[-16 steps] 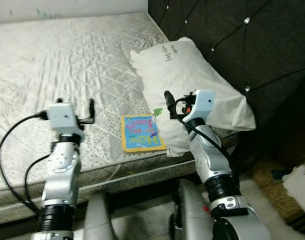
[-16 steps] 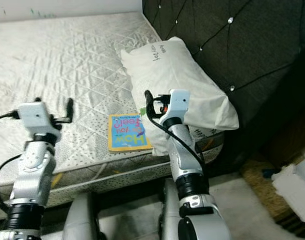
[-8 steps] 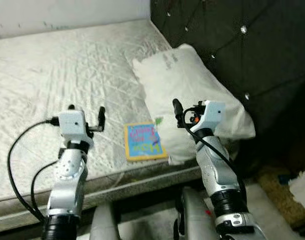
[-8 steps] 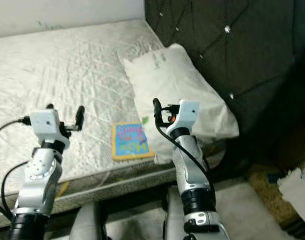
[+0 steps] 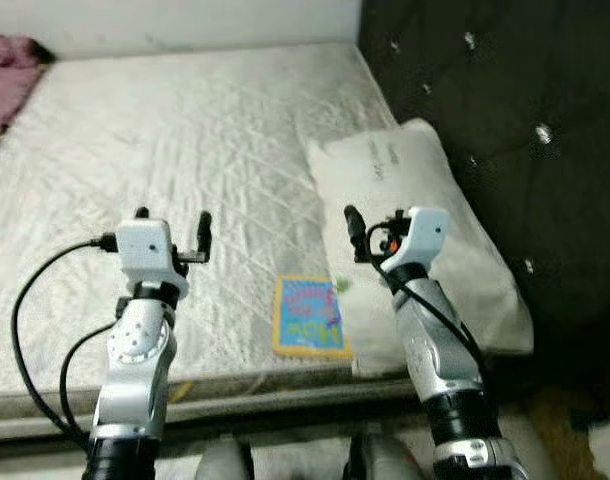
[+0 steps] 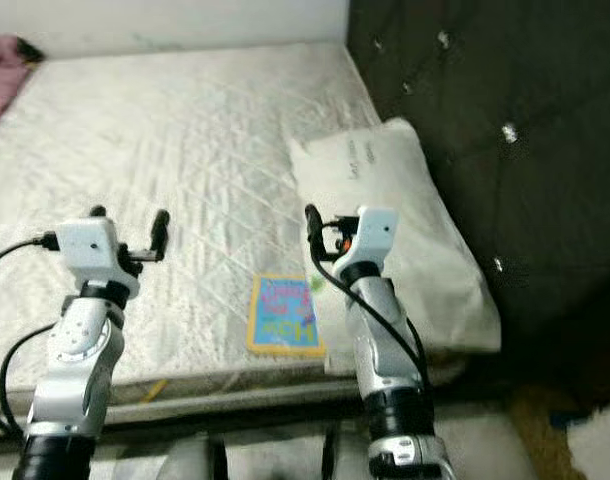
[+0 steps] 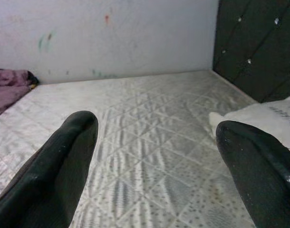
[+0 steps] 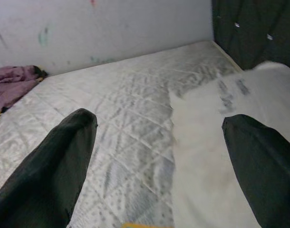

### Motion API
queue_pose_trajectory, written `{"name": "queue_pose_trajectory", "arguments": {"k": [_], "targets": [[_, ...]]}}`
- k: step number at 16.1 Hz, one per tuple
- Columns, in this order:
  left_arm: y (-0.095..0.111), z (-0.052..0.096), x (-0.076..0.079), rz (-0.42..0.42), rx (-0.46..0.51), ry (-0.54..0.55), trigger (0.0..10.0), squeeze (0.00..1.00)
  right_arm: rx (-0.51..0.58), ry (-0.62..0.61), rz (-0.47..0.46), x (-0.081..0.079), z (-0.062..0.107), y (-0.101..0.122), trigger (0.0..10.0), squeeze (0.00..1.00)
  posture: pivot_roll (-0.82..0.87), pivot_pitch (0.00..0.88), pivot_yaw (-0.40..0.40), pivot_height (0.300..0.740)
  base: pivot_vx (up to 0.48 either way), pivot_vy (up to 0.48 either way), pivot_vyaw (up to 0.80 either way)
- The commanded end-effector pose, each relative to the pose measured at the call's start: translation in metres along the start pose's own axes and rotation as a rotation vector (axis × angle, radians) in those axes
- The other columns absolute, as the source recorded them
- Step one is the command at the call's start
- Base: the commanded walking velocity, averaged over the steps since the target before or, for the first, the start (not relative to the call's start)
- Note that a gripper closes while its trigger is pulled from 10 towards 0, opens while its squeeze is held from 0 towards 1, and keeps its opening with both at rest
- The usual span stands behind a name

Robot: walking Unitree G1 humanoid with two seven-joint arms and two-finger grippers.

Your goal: Clean up the room

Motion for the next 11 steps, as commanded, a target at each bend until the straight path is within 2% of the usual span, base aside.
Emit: {"name": "queue_pose_trajectory", "arguments": {"k": [1,4,6,9,11], "targets": [[-0.0018,0.0015,0.0014,-0.011,-0.017,-0.011,10.0,0.00,-0.004,-0.001,-0.006,-0.0014,-0.0001,0.0019,10.0,0.00,-0.04,0.011,0.015,0.740,0.000,0.000,0.00],[-0.0008,-0.0014,-0.0003,-0.055,-0.017,0.001,10.0,0.00,-0.012,0.009,0.002,-0.0030,-0.0019,0.0021,10.0,0.00,-0.04,0.014,0.012,0.740,0.000,0.000,0.00],[-0.0009,-0.0019,-0.0044,-0.031,-0.020,0.029,10.0,0.00,-0.019,0.005,0.007,-0.0021,-0.0021,0.0015,10.0,0.00,-0.04,0.013,0.010,0.740,0.000,0.000,0.00],[-0.0038,-0.0018,-0.0053,-0.044,-0.036,0.036,10.0,0.00,-0.026,0.009,0.015,-0.0025,-0.0017,0.0001,10.0,0.00,-0.04,0.011,0.009,0.740,0.000,0.000,0.00],[-0.0086,-0.0024,-0.0064,-0.003,-0.057,0.048,10.0,0.00,-0.031,0.008,0.019,-0.0018,-0.0024,0.0001,10.0,0.00,-0.05,0.011,0.003,0.740,0.000,0.000,0.00]]}}
Point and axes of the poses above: a point about 5 cm out from each wrist's last joint towards the gripper, its own z axis pointing back from the gripper into the wrist, its own y axis along the axis of the wrist's last joint, x = y × z, the point moved 5 cm from there along -z, pointing out of the wrist towards the gripper, and after that the axes turned 5 degrees about z, right-handed, at the moved point
